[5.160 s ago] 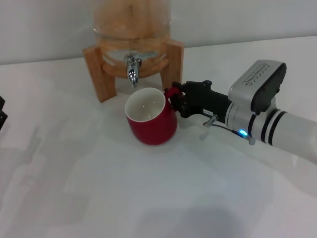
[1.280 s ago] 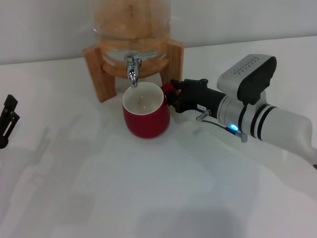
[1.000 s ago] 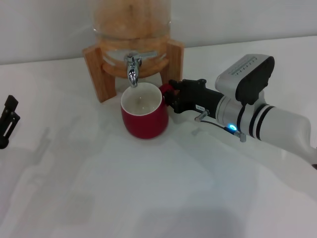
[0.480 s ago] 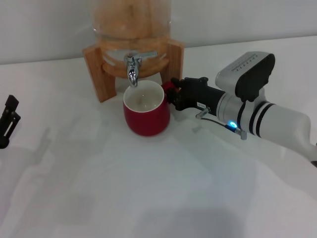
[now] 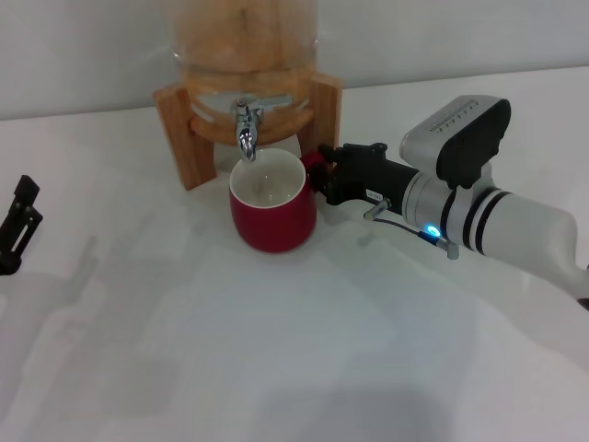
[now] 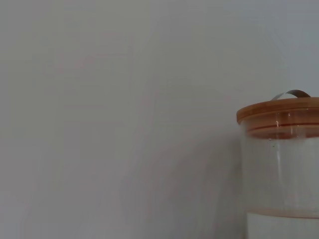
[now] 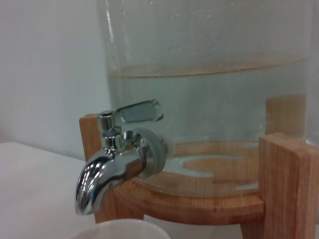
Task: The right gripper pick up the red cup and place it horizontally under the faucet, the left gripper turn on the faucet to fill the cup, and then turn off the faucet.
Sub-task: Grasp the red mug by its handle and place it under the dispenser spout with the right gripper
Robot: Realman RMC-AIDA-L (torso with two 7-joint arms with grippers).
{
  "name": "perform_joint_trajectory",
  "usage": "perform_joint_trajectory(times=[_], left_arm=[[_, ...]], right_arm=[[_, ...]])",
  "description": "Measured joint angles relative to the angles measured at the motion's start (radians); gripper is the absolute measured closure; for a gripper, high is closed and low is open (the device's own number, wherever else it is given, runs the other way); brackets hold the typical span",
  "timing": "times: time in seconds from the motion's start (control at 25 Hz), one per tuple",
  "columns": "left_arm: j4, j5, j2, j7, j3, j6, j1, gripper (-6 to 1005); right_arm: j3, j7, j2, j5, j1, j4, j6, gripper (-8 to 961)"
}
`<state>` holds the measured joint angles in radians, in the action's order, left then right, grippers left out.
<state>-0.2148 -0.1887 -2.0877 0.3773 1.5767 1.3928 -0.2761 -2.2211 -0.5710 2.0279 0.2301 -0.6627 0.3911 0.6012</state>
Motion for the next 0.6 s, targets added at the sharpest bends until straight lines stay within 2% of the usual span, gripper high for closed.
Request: perform_joint_trajectory(times=[0.6], left_arm=[[0.0,0.0,0.0,0.0,0.002,0.0,0.002,227]], right_arm=[[-0.008,0.003,0.0,0.0,0.0,-0.001,-0.011,672]])
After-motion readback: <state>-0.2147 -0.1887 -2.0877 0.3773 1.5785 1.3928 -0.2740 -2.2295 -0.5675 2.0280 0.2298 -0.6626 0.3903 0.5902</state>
